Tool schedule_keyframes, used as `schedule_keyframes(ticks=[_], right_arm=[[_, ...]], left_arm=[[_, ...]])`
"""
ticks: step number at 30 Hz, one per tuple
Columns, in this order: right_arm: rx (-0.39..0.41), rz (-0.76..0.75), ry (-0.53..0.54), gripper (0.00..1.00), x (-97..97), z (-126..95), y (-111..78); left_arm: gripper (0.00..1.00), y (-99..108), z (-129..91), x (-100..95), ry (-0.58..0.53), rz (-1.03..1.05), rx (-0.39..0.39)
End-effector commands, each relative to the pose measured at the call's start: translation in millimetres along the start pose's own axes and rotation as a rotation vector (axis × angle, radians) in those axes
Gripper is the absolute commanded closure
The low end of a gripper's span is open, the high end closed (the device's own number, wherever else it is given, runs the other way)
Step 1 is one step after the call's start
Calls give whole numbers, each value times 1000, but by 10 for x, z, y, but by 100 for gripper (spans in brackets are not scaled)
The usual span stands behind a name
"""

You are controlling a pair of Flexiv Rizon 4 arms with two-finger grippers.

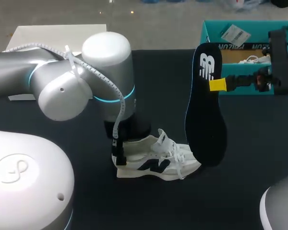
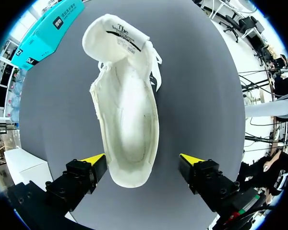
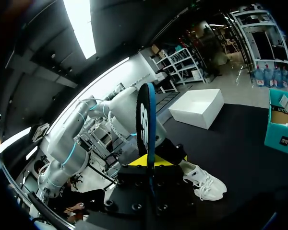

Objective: Take the shoe out of the shoebox, open the shoe tongue, remove and reinsert the insole, then place the shoe into the shoebox

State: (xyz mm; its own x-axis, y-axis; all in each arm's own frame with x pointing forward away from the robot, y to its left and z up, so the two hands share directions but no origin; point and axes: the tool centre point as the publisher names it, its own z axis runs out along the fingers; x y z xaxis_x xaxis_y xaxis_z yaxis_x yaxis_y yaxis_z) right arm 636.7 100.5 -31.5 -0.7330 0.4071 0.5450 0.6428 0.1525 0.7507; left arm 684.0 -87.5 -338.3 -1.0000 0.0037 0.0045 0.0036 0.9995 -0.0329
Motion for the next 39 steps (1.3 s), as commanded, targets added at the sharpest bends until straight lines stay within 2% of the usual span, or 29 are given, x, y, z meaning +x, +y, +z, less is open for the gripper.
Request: schedule_keyframes(ticks=[1,19,24,27,34,39], right_arm=[[-2,0,0,100,-4,16,-10],[-2,0,0,100,-4,16,-10],[-2,0,0,100,-4,16,-10],[-2,0,0,100,-4,16,-10],[-2,0,0,100,-4,16,-10],[-2,0,0,100,-4,16,-10]], left_arm=[[0,5,0,8,-3,-1,0],[0,5,0,8,-3,-1,0],[0,-127,-211,-94,-32,11,36],[0,-190,-258,-198,-62,3,28],[0,-359,-135,-462,-64,39,63],[0,-442,-18,-521,-48,68,93]])
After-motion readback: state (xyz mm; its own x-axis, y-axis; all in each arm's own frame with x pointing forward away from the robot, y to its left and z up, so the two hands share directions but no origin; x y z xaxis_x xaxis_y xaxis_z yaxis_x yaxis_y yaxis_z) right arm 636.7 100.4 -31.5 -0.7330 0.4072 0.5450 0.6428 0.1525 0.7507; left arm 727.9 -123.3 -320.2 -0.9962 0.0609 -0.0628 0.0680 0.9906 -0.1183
